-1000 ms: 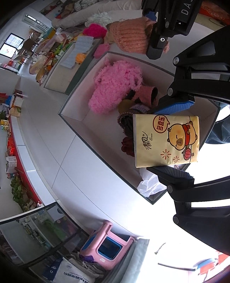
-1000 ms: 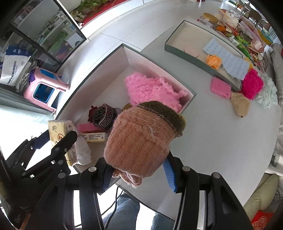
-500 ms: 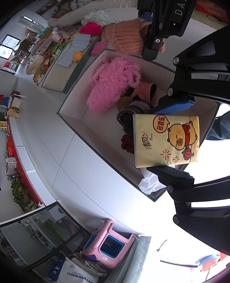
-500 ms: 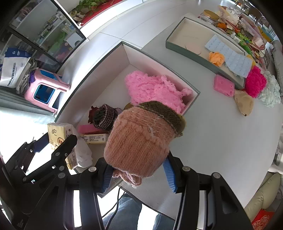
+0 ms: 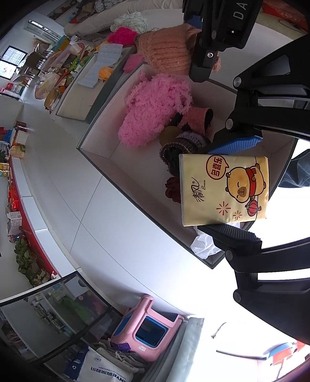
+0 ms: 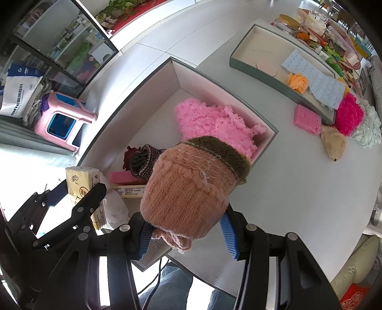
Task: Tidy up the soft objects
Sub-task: 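Hold the tissue pack and pink hat above the box with both tools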
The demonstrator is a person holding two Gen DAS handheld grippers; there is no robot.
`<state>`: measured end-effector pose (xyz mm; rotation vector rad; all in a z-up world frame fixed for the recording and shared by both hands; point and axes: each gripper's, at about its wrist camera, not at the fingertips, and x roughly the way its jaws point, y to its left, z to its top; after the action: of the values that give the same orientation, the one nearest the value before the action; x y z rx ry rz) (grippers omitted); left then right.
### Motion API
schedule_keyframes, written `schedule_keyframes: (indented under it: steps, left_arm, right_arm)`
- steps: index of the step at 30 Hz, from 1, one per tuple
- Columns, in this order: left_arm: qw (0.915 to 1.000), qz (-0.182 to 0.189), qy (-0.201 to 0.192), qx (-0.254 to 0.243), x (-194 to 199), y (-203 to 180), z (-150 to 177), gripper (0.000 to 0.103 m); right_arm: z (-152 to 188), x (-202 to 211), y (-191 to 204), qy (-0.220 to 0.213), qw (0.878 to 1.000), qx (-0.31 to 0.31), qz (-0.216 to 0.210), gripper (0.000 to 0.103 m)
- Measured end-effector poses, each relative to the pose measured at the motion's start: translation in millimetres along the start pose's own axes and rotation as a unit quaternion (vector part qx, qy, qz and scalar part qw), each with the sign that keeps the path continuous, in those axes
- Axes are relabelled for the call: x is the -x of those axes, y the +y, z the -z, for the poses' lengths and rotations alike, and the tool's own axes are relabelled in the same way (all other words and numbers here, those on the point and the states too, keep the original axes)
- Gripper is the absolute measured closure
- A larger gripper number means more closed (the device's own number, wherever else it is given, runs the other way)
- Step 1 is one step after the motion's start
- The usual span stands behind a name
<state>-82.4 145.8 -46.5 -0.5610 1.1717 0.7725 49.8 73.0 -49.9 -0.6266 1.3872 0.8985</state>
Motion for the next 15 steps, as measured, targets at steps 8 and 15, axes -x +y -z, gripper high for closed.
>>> schedule_keyframes:
  steps: [8,15]
  left_arm:
    - [1.0,-0.001,0.002,0.006,-2.6,4.2,-2.4,0.049]
    - [0.9999,0.002,0.009,-0.005,-6.8,-3.4,-1.9,0.049]
  right_arm:
    - [-2.2,-0.7,-4.2,0.002,1.0,-0.005,0.004,0.049]
    - [-3.4,-4.6,-7.7,0.008,1.0,-0.008,0.003,0.049]
